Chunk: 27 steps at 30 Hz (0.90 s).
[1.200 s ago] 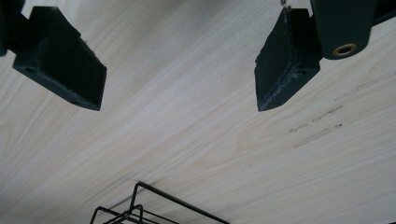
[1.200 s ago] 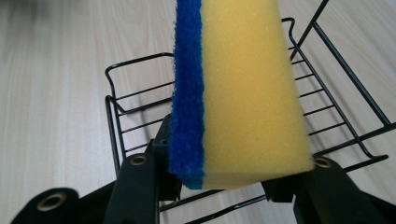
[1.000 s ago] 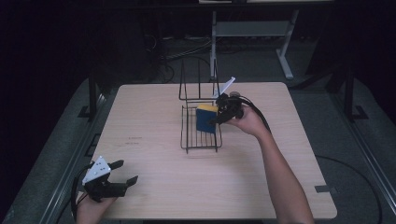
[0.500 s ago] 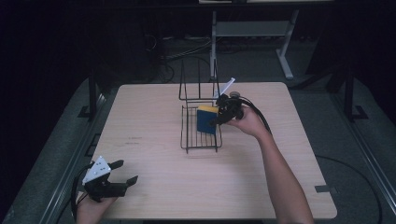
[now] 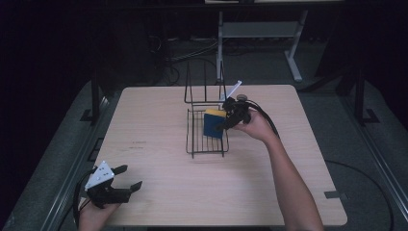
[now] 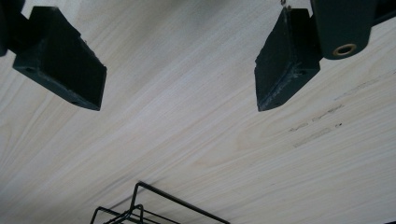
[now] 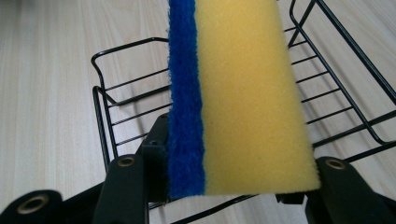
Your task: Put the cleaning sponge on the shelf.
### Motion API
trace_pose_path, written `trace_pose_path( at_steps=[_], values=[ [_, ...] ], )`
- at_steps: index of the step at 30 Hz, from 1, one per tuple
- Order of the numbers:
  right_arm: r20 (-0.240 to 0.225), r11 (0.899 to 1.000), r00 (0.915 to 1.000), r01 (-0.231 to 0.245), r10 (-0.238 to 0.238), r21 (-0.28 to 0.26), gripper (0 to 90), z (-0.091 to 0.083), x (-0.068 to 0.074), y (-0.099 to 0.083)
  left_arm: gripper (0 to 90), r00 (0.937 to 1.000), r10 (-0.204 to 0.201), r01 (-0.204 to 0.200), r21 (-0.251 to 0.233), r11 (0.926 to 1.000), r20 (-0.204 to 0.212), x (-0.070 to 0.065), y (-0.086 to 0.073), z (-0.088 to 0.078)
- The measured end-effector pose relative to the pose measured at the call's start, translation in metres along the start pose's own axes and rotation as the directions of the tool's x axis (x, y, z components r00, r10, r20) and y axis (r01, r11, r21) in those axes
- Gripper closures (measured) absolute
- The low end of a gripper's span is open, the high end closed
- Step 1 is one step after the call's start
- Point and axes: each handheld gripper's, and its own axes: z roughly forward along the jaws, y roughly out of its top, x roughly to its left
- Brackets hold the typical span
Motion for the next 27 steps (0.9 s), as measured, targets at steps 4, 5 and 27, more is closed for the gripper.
trace_pose_path(
  at_steps=[4,5,27],
  values=[
    [0.005,1.0,1.0,-0.001,0.001,-0.007,48.1,-0.0009,0.0003,0.0001,16.3,1.0,-0.001,0.001,0.0,1.0,0.0,0.0,-0.0001,0.0002],
    [0.007,1.0,1.0,-0.002,0.002,-0.007,47.5,-0.0016,0.0005,0.0002,16.2,1.0,-0.001,0.001,0.0,1.0,0.0,-0.0001,-0.0002,0.0004],
    [0.025,1.0,0.9994,-0.022,0.023,-0.019,33.2,-0.0079,0.0023,-0.0079,16.3,1.0,0.001,-0.001,0.004,1.0,0.002,-0.0008,0.0005,0.0009]
  ],
)
